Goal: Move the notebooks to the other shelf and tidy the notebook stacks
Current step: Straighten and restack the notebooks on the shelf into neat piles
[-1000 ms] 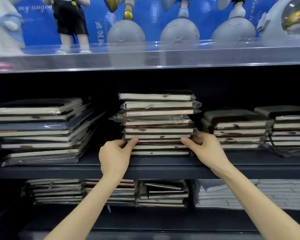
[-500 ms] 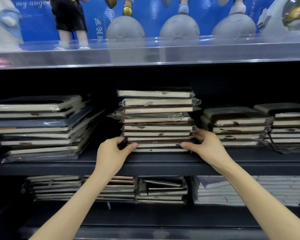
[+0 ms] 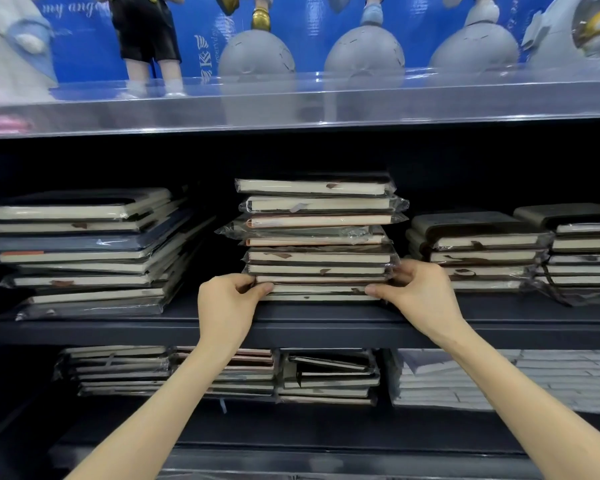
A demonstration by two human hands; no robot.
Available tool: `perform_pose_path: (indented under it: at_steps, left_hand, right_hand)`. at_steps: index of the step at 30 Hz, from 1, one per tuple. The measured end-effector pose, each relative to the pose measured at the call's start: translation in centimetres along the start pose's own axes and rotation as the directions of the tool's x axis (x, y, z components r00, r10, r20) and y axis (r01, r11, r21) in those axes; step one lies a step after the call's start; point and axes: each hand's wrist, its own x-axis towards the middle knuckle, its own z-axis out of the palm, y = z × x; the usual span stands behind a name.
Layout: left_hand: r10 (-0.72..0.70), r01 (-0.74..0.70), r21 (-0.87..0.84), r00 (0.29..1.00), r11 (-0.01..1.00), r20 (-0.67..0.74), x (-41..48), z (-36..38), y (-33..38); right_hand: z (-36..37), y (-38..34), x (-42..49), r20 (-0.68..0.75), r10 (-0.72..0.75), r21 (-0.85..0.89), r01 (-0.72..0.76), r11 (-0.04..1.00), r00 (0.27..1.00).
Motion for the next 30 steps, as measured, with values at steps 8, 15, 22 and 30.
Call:
perform_pose_path:
  at_steps: [8,15,22,30]
  left_hand:
    - [-0.091,0.120,-0.155,0.978,0.981,0.187,0.2,-1.4,-0.1]
    - [-0.076,0.083,-0.091,0.994,0.992,0.085,0.5,-0.6,-0.6]
    - [-0.044,0.080,-0.331,0.993,0.940,0.113,-0.1,-0.9,0.1]
    - [-0.022,0.023,-0.293,1.000,0.956,0.005,0.2,0.0,0.6]
  right_hand:
    - [-1.1,-0.2,-0.1,0.115,0.062,0.131,-0.077,0.988,0.991]
    - [-1.2,0.2,-0.3,0.113,0.099,0.045,-0.105,0.993,0.989]
    - [-1.1,0.0,-0.5,0.009,0.123,0.308,-0.120,0.944,0.992]
    - [0.3,-0.6,0.1,0.035,0.039,0.166,-0.045,0.985,0.999]
